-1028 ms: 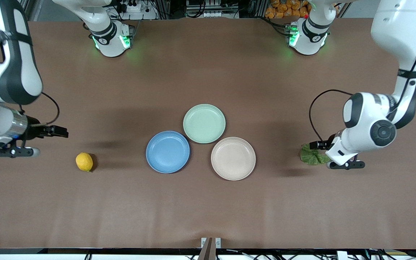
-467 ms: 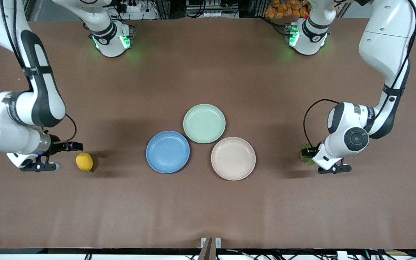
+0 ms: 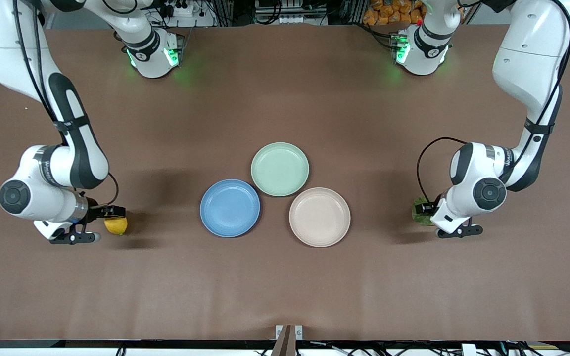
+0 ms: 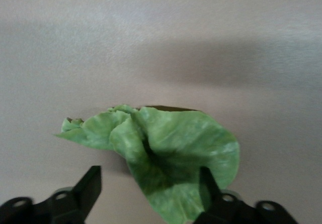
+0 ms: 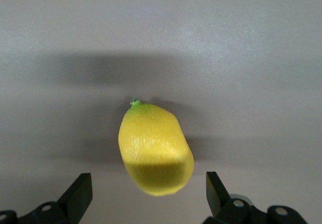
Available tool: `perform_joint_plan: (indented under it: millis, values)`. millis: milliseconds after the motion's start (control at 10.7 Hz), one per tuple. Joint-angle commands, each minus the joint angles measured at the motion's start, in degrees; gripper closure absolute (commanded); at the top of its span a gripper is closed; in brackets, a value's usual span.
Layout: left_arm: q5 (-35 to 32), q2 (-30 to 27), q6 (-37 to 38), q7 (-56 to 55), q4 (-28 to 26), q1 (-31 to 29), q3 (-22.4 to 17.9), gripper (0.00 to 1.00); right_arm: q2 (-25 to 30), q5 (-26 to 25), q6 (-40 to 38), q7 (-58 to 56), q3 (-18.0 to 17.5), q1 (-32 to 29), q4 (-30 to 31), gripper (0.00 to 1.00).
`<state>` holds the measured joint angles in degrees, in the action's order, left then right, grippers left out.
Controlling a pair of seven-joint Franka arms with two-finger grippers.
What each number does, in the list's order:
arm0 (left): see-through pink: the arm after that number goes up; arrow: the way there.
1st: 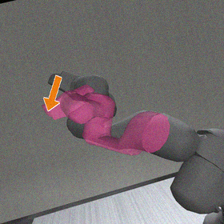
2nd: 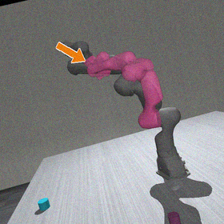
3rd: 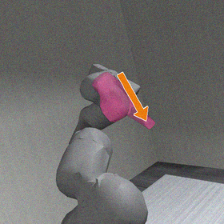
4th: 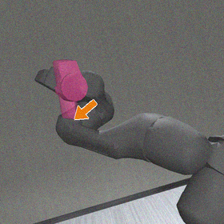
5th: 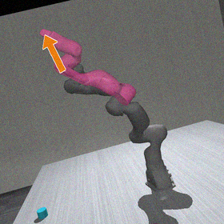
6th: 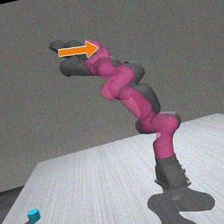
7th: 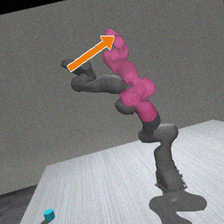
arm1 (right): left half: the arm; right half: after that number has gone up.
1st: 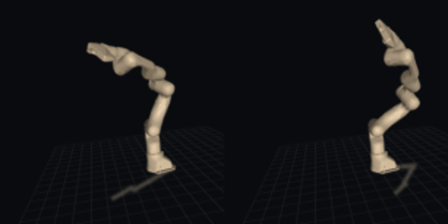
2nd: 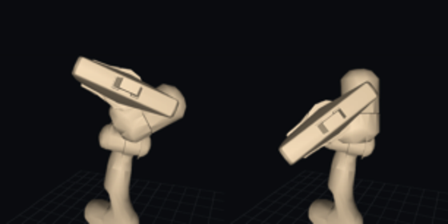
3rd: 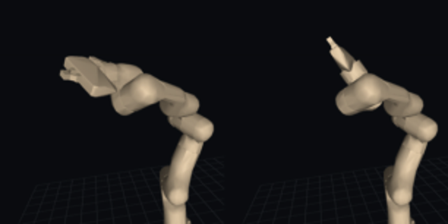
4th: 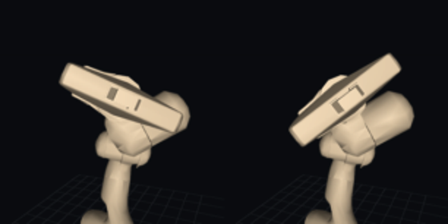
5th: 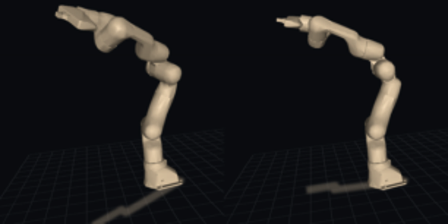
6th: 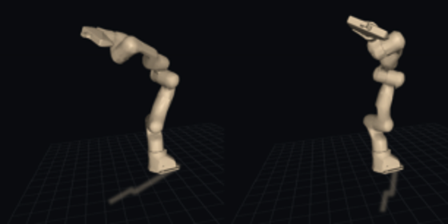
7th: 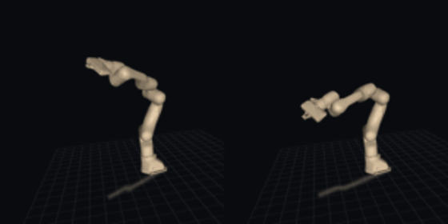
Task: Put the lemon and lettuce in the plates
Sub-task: 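Grasp the lemon with the right gripper while the left gripper grasps the lettuce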
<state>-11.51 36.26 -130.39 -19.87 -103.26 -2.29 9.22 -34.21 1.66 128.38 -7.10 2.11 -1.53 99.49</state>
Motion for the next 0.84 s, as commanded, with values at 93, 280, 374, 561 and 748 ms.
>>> perform_joint_plan:
  millis: [93, 280, 374, 561, 748]
  values:
    - [1.2, 1.0, -0.1, -1.0, 1.4, -0.4, 0.4, 0.85, -3.0, 0.1, 3.7, -0.9, -0.2, 0.0, -0.9, 0.00]
    - [1.5, 0.9, -0.1, -0.5, 2.7, -0.6, 0.4, 1.00, -3.2, 0.1, 3.9, -1.0, -0.2, 0.0, -0.8, 0.06]
    - [1.8, 0.8, -0.1, -0.5, 3.1, -0.7, 0.4, 1.00, -3.3, 0.1, 4.0, -1.1, -0.2, 0.0, -0.8, 0.48]
    - [2.5, -0.9, 0.3, -0.9, 3.9, -0.6, 0.5, 1.00, -3.3, 0.1, 6.2, -1.4, -0.3, -0.1, 0.9, 0.86]
    - [3.4, -3.6, 2.5, -0.9, 5.1, -0.3, 0.6, 1.00, -2.9, 0.1, 6.5, -2.0, -0.3, 0.0, 1.5, 0.93]
